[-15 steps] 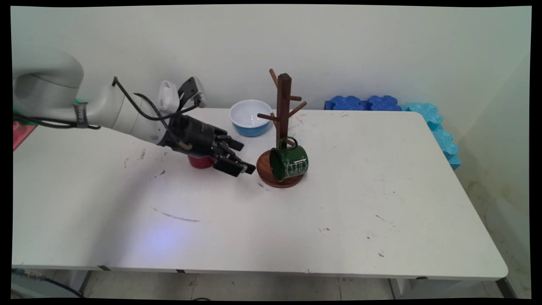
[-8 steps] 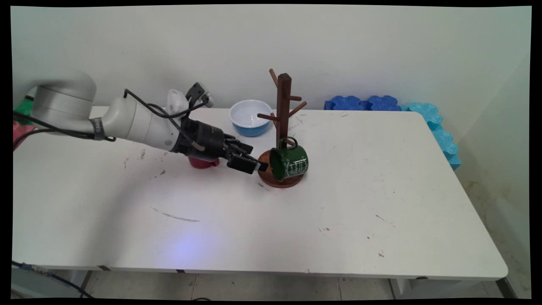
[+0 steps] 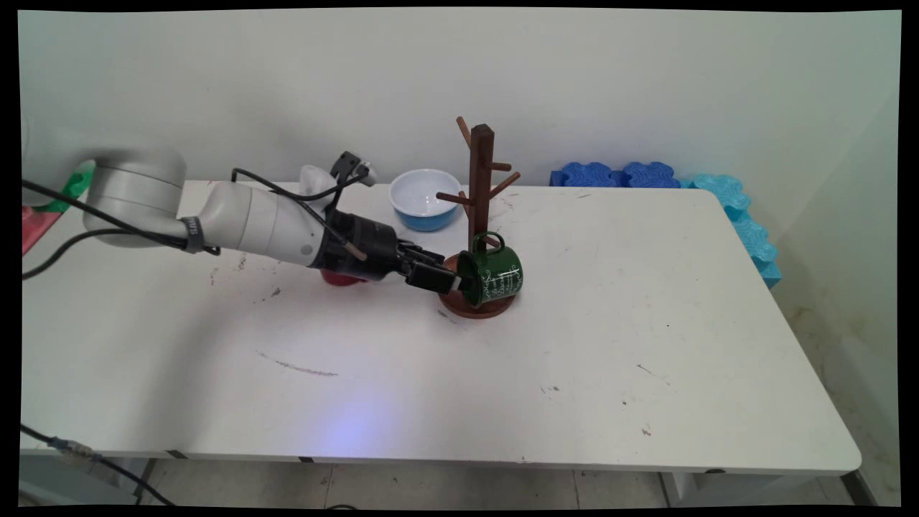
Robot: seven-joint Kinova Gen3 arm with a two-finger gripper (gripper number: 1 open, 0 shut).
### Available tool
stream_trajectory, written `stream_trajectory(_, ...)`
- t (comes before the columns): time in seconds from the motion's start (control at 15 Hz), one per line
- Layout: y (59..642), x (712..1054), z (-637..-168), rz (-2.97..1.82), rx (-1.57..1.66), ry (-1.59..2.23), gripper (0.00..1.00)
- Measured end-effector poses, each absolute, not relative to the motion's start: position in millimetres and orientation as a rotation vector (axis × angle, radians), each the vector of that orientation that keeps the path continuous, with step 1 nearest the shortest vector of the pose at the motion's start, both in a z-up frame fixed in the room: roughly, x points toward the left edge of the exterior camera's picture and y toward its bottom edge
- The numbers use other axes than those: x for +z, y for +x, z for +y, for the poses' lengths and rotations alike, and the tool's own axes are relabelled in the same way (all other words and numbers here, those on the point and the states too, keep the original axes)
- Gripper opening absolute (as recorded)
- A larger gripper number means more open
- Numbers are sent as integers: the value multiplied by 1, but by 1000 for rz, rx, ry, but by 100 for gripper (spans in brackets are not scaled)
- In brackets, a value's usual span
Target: Pick up the green mug from the rack
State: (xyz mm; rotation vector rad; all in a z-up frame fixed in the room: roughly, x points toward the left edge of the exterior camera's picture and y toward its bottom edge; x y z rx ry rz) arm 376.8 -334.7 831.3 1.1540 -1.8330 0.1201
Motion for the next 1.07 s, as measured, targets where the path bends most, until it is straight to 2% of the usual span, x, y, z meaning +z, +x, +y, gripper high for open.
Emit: stream_trajectory(1.07, 346, 800, -354, -1748, 51, 1211, 100)
